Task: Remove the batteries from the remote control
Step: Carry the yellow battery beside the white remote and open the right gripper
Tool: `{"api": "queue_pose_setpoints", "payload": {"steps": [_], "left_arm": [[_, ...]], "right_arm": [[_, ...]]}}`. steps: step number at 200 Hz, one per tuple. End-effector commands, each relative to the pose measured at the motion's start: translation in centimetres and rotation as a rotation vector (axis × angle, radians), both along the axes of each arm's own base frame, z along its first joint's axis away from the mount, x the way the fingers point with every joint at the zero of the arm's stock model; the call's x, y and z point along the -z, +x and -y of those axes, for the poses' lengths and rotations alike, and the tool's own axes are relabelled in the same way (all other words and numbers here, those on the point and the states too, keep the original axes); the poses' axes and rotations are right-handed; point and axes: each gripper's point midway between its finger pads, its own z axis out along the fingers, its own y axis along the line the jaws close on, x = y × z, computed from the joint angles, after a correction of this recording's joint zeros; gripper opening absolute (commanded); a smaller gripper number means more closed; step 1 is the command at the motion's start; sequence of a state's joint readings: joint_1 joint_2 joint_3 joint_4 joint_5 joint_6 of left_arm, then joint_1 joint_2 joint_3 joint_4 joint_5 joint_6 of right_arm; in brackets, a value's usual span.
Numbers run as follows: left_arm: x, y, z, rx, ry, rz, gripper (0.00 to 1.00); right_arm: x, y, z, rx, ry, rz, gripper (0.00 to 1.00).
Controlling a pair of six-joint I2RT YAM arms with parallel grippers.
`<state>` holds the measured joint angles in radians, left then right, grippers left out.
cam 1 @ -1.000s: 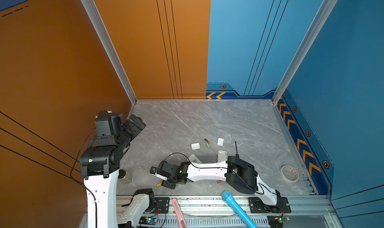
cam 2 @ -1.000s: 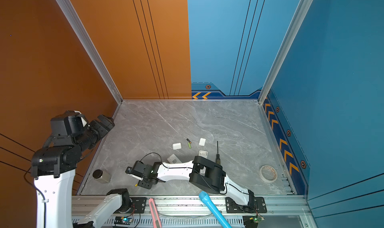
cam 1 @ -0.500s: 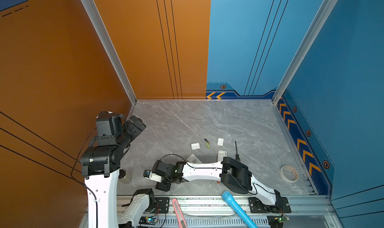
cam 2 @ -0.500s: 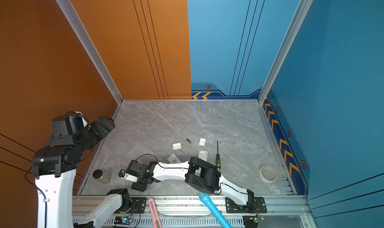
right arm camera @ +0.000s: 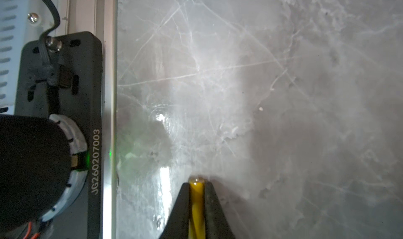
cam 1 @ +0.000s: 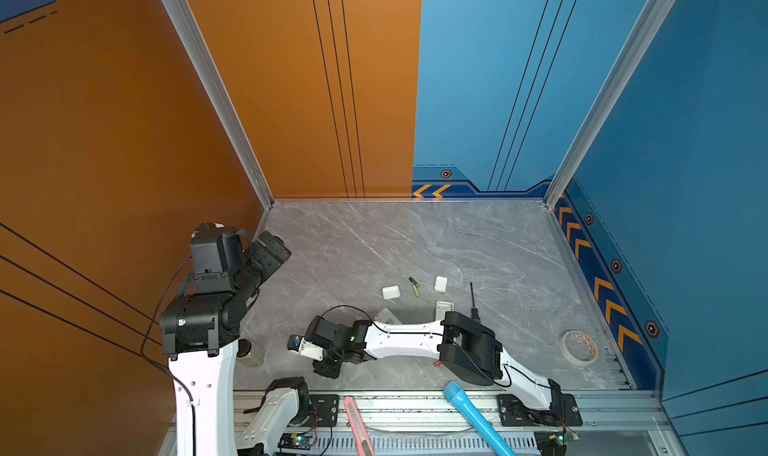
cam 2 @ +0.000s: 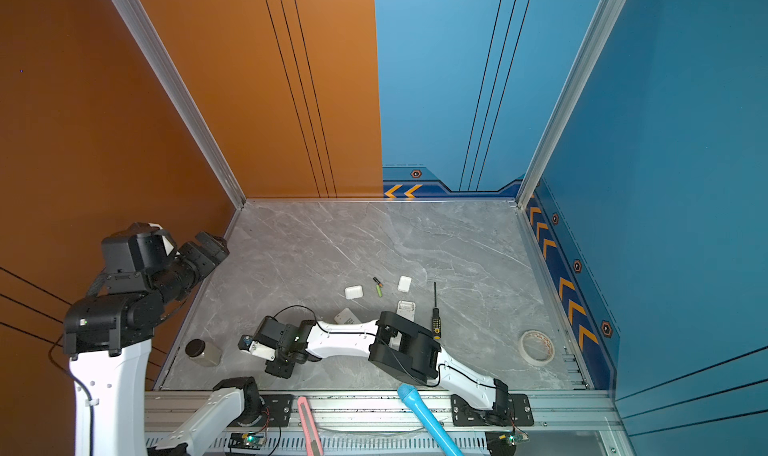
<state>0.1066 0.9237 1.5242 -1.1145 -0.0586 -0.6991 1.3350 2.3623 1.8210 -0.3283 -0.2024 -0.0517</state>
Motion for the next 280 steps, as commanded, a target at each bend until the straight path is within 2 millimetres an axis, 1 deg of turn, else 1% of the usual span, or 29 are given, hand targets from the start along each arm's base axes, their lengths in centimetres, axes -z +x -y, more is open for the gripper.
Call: {"api": "queue_pose_setpoints", "payload": {"steps": [1,18,36,43,47,48,55,68,76,80,82,86,97,117,131,136,140,147,167,178,195,211,222,245,262,271,280], "left_arm": [[0.3,-0.4,-0.2,0.001,0.014,-0.009,0.98],[0.5,-0.4,-0.1,0.002,0.007,-0.013,0.98],[0.9,-0.3,0.1,0.009,-0.001,-0.022,0.98],[1.1,-0.2,0.2,0.017,-0.006,-0.026,0.98],[1.2,-0.2,0.3,0.021,-0.009,-0.030,0.98],[1.2,-0.1,0.3,0.021,-0.010,-0.031,0.98],[1.4,0.0,0.5,0.027,-0.015,-0.035,0.98],[1.7,0.2,0.9,0.043,-0.021,-0.044,0.98],[1.9,0.5,1.3,0.058,-0.023,-0.047,0.98],[1.9,0.7,1.6,0.066,-0.022,-0.049,0.98],[2.0,0.8,1.7,0.071,-0.021,-0.050,0.98],[2.1,0.9,2.0,0.079,-0.017,-0.053,0.98],[2.3,1.3,2.6,0.094,0.018,-0.065,0.98],[3.0,2.2,4.4,0.148,0.098,-0.097,0.98],[4.1,2.8,6.0,0.192,0.120,-0.129,0.98],[4.5,2.9,6.5,0.205,0.126,-0.140,0.98],[4.8,3.1,6.9,0.215,0.133,-0.146,0.98],[5.4,3.2,7.6,0.231,0.147,-0.161,0.98],[6.9,3.3,9.6,0.280,0.185,-0.191,0.98],[7.8,3.2,10.5,0.305,0.209,-0.214,0.98],[9.7,3.0,12.2,0.353,0.225,-0.260,0.98],[11.5,2.6,13.3,0.379,0.235,-0.305,0.98],[12.6,2.3,13.9,0.390,0.246,-0.329,0.98],[14.1,1.8,14.2,0.392,0.237,-0.355,0.98],[14.7,1.6,14.0,0.385,0.231,-0.357,0.98],[14.9,1.4,13.9,0.382,0.230,-0.358,0.98],[15.1,1.4,13.9,0.381,0.227,-0.358,0.98]], "right_arm": [[4.7,0.1,4.5,0.060,-0.204,-0.021,0.05],[4.1,0.9,4.5,0.092,-0.190,-0.013,0.04],[2.5,2.0,4.6,0.148,-0.161,-0.009,0.00],[1.9,2.5,5.0,0.182,-0.145,-0.018,0.00],[1.9,2.8,5.4,0.202,-0.142,-0.025,0.00],[1.6,3.0,5.3,0.206,-0.135,-0.024,0.00],[1.1,3.6,6.1,0.245,-0.121,-0.035,0.00],[0.0,5.0,8.1,0.326,-0.105,-0.056,0.00],[-1.0,6.0,9.4,0.383,-0.087,-0.063,0.00],[-0.9,6.5,10.4,0.413,-0.093,-0.067,0.00],[-1.7,6.6,10.7,0.424,-0.077,-0.068,0.00],[-2.6,7.1,11.3,0.449,-0.057,-0.069,0.00],[-3.8,7.9,13.6,0.510,-0.035,-0.068,0.00],[-4.5,8.6,17.8,0.611,-0.050,-0.068,0.00],[-4.1,8.9,20.8,0.696,-0.069,-0.094,0.00],[-3.6,8.8,22.0,0.722,-0.083,-0.096,0.00],[-3.7,8.9,22.7,0.745,-0.084,-0.090,0.00],[-3.2,8.8,24.3,0.775,-0.104,-0.084,0.00],[-2.2,8.4,27.3,0.844,-0.129,-0.090,0.00],[-1.7,8.3,28.5,0.878,-0.127,-0.101,0.00],[-0.7,8.1,29.9,0.922,-0.127,-0.110,0.00],[0.4,7.9,30.5,0.942,-0.128,-0.137,0.00],[1.0,8.0,31.0,0.966,-0.137,-0.138,0.00],[1.1,8.3,31.2,0.979,-0.113,-0.140,0.03],[1.4,8.2,31.5,0.987,-0.123,-0.142,0.10],[1.7,8.1,31.8,1.000,-0.130,-0.147,0.22],[1.6,8.1,31.9,1.006,-0.125,-0.153,0.31]]}}
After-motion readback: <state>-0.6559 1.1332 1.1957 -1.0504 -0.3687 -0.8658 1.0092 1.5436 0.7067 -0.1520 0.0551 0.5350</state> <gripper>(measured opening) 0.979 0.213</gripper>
